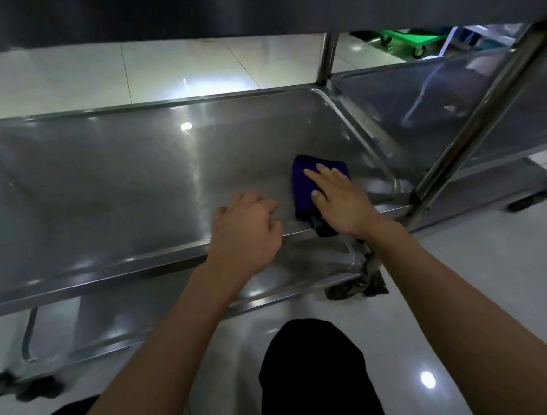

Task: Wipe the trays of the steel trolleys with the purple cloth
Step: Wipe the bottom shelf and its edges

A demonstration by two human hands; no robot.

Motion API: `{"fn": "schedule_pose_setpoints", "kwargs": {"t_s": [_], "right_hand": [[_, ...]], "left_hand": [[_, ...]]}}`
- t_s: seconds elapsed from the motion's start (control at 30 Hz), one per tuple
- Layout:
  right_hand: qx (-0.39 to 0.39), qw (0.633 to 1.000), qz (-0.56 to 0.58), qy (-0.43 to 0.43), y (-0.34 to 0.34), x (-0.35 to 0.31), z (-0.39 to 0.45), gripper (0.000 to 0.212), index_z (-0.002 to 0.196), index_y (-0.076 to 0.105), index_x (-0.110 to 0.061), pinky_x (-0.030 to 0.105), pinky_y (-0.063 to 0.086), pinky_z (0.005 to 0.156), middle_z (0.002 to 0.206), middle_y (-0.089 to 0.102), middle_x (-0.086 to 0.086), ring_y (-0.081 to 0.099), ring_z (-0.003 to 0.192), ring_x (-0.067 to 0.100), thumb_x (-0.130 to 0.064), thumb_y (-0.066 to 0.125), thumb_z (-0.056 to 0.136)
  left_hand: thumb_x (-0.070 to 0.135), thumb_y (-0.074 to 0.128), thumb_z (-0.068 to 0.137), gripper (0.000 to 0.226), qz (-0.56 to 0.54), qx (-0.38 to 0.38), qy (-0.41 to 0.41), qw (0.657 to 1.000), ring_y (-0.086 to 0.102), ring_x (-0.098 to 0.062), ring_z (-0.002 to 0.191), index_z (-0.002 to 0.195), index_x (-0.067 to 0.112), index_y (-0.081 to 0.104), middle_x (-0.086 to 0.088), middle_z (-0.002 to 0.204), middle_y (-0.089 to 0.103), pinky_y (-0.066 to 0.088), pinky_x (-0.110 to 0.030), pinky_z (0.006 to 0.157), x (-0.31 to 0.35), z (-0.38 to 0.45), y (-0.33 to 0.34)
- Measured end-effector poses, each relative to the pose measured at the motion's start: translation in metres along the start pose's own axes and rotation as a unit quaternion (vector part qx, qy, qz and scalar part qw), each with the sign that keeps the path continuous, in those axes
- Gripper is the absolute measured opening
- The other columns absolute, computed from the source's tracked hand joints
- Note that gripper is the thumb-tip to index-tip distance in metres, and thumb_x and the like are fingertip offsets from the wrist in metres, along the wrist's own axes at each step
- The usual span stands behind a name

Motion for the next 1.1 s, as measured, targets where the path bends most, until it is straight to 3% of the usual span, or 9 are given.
{"fn": "schedule_pose_setpoints", "kwargs": {"t_s": [0.2, 0.33, 0.47, 0.57, 0.67, 0.8, 1.1], "right_hand": [[0.048, 0.996, -0.027, 0.066, -0.029, 0.069, 0.002, 0.051, 0.157, 0.019, -0.024, 0.045, 0.012, 0.123, 0.166, 0.011, 0.004, 0.008, 0.152, 0.028, -0.029, 0.026, 0.107], [0.067, 0.995, -0.021, 0.074, -0.033, 0.077, 0.003, 0.052, 0.157, 0.020, -0.024, 0.049, 0.016, 0.122, 0.166, 0.011, 0.004, 0.009, 0.152, 0.029, -0.025, 0.027, 0.106], [0.084, 0.994, -0.020, 0.064, -0.032, 0.079, 0.003, 0.051, 0.157, 0.021, -0.027, 0.048, 0.016, 0.122, 0.166, 0.012, 0.002, 0.009, 0.152, 0.026, -0.027, 0.028, 0.105], [0.091, 0.994, -0.019, 0.057, -0.032, 0.079, 0.001, 0.051, 0.156, 0.024, -0.025, 0.049, 0.017, 0.121, 0.166, 0.014, 0.003, 0.011, 0.152, 0.027, -0.027, 0.028, 0.106], [0.097, 0.994, -0.027, 0.050, -0.035, 0.077, 0.001, 0.050, 0.155, 0.026, -0.023, 0.051, 0.020, 0.121, 0.165, 0.018, 0.006, 0.015, 0.151, 0.029, -0.027, 0.029, 0.105], [0.096, 0.994, -0.023, 0.054, -0.035, 0.079, 0.003, 0.050, 0.155, 0.027, -0.024, 0.053, 0.021, 0.120, 0.164, 0.020, 0.004, 0.016, 0.151, 0.028, -0.029, 0.030, 0.105], [0.046, 0.996, -0.031, 0.063, -0.018, 0.050, 0.019, 0.052, 0.157, 0.018, -0.026, 0.053, 0.015, 0.121, 0.166, 0.010, 0.002, 0.008, 0.152, 0.033, -0.030, 0.025, 0.106]], "left_hand": [[0.031, 0.045, 0.092, 0.029, 0.041, -0.030, 0.006, 0.999, 0.050, -0.019, 0.113, 0.110, 0.028, 0.068, 0.004, 0.117, 0.059, 0.043, -0.042, 0.090, 0.049, 0.015, 0.032], [0.035, 0.042, 0.092, 0.030, 0.063, -0.013, -0.023, 0.998, 0.053, -0.018, 0.103, 0.098, 0.028, 0.070, 0.006, 0.107, 0.059, 0.046, -0.040, 0.081, 0.049, 0.016, 0.035], [0.037, 0.045, 0.093, 0.030, 0.057, 0.002, -0.020, 0.998, 0.055, -0.017, 0.099, 0.099, 0.028, 0.073, 0.007, 0.105, 0.060, 0.050, -0.038, 0.076, 0.049, 0.018, 0.032], [0.035, 0.045, 0.093, 0.031, 0.054, -0.002, 0.001, 0.999, 0.057, -0.018, 0.103, 0.104, 0.030, 0.073, 0.008, 0.109, 0.062, 0.049, -0.038, 0.079, 0.049, 0.015, 0.030], [0.030, 0.050, 0.095, 0.033, 0.024, -0.008, 0.049, 0.998, 0.057, -0.021, 0.112, 0.123, 0.027, 0.067, 0.005, 0.123, 0.062, 0.049, -0.039, 0.085, 0.043, 0.008, 0.023], [0.039, 0.044, 0.096, 0.046, 0.003, 0.087, 0.063, 0.994, 0.055, -0.019, 0.117, 0.136, 0.021, 0.058, 0.003, 0.130, 0.062, 0.051, -0.035, 0.082, 0.020, -0.019, -0.017], [0.029, 0.058, 0.093, 0.030, 0.073, 0.086, -0.094, 0.989, 0.055, -0.026, 0.119, 0.119, 0.022, 0.071, 0.000, 0.125, 0.063, 0.038, -0.044, 0.098, -0.085, -0.037, -0.056]]}}
Point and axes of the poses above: each hand's wrist, its own z-axis towards the middle knuckle, its own y-axis out of the palm, x = y × z, the point moved 10 cm from there along z, towards the middle knuckle
